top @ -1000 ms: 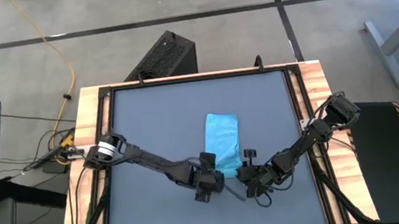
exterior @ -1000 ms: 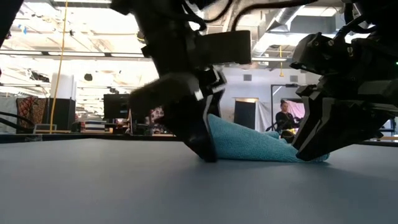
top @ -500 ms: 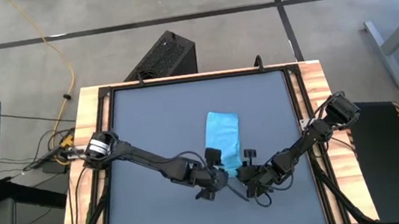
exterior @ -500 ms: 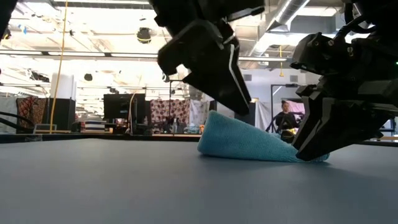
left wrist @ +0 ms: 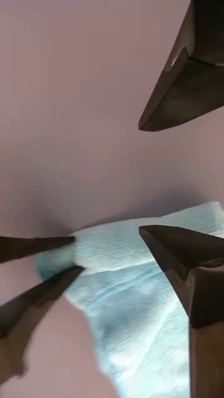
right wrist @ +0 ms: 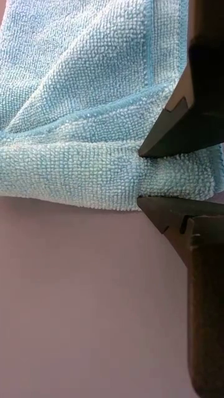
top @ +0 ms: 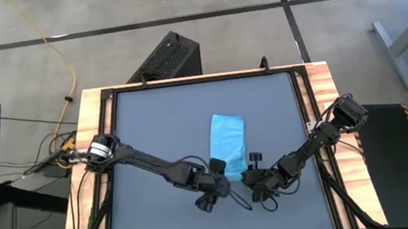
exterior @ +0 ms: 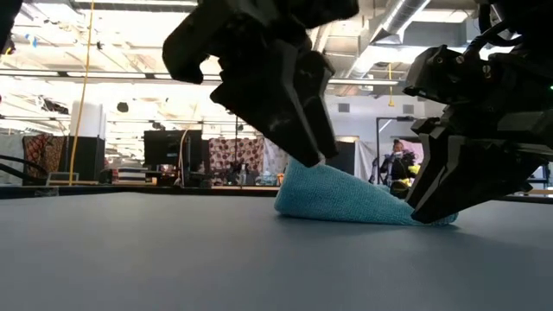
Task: Roll towel
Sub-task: Roll the blue microfiber towel
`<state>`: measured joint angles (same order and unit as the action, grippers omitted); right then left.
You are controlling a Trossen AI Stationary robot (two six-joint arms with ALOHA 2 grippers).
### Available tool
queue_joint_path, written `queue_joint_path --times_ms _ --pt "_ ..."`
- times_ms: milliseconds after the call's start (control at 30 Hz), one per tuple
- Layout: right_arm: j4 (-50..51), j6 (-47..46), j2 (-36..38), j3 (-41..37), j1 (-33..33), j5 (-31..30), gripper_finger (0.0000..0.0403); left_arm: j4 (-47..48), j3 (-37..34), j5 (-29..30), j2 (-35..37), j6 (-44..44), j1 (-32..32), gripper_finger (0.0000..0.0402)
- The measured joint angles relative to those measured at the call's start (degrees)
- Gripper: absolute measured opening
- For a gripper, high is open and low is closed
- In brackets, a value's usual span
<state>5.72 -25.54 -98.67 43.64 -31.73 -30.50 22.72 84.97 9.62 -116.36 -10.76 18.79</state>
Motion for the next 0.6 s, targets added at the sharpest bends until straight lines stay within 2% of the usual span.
queue_joint_path --times_ms 233,500,600 --pt "-0.25 -0.02 0.00 -0.02 0.00 0.00 0.0139 2.93 -0.02 -2.94 -2.58 3.59 -1.42 0.0249" --pt "-0.17 -2.74 0.00 -0.01 0.00 0.00 0.0139 3.49 0.00 5.99 -3.78 5.80 -1.04 0.0249" --pt "-0.13 -2.95 0.00 -0.02 0.00 0.00 0.0139 3.65 0.00 7.57 -3.78 5.80 -0.81 0.0249"
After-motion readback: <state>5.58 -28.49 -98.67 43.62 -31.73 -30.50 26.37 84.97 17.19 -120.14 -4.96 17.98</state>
